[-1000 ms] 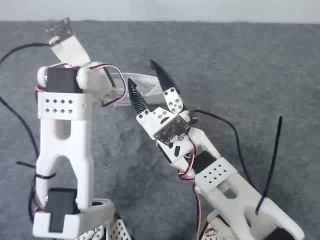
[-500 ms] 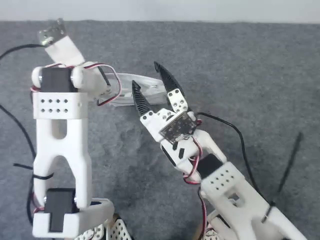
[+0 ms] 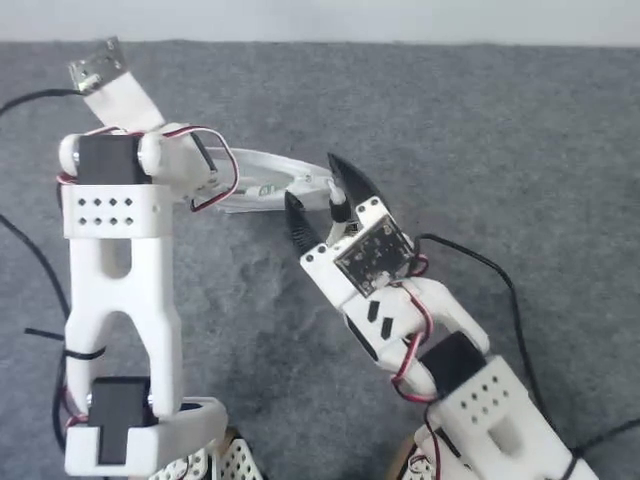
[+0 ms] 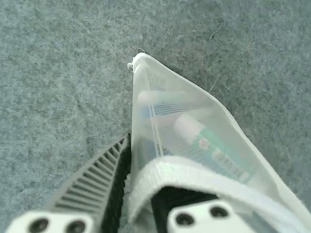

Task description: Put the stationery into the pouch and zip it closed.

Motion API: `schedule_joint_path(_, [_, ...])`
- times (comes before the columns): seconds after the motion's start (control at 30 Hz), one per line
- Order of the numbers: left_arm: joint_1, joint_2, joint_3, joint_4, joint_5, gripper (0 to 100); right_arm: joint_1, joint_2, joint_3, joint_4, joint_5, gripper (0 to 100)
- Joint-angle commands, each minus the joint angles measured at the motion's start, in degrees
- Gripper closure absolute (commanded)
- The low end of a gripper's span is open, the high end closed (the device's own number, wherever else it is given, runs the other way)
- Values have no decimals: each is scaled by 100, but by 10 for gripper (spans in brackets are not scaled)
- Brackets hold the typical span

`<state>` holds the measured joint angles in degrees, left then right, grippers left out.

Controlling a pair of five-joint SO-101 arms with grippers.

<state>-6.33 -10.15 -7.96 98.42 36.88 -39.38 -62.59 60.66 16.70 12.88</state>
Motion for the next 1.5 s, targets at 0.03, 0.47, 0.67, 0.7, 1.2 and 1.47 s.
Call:
schedule_joint_path(0.03, [-62, -334, -57, -123, -26, 990, 13, -681, -387, 752, -62, 793])
schedule_joint_path(0.47, [-62, -334, -57, -105, -26, 990, 576, -66, -97, 778, -589, 793])
schedule_joint_path(0.67, [-62, -334, -57, -105, -26, 990, 699, 708, -88, 391, -598, 793])
schedule_joint_path(0.7, [-62, -334, -57, -105, -26, 990, 690, 778, -97, 391, -598, 793])
schedule_joint_path(1.2, [-62, -334, -57, -97, -26, 990, 725, 971, -18, 268, -598, 815])
schedule_joint_path(1.47, [-62, -334, 31, -132, -26, 990, 725, 954, -18, 268, -571, 934])
